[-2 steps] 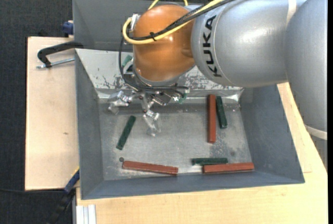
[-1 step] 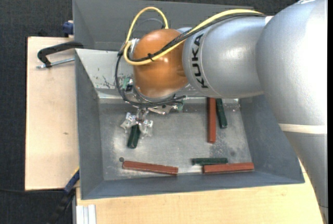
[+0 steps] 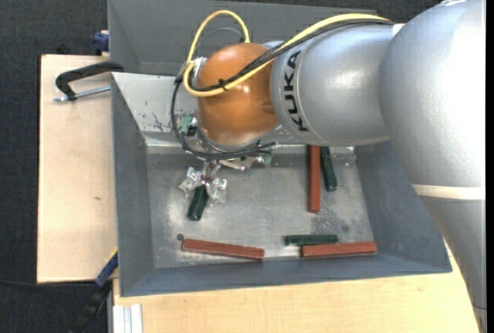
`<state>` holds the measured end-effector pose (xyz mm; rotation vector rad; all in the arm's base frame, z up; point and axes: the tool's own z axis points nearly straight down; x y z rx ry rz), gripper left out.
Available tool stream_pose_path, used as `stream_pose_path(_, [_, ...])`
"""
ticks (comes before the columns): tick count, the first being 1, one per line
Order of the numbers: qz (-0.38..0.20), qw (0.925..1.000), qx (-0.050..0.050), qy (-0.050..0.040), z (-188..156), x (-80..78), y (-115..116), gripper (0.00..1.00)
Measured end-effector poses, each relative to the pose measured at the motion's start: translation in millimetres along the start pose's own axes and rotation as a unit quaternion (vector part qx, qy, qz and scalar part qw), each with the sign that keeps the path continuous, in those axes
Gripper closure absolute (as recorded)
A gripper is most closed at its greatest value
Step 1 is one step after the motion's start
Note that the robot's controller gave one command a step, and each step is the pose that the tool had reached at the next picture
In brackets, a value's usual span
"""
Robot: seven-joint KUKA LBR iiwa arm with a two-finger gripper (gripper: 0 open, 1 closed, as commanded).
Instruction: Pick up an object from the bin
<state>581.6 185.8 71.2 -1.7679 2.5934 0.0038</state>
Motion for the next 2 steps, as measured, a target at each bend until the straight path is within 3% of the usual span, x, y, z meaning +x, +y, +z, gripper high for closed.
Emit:
stream_pose_path(1, [0.000,1.0000,0.000,0.0000,0.0,0.0,0.0,1.00])
stream_pose_path(2, [0.022,0.9998,0.003,-0.0022,-168.6,-2.9,3.9,1.00])
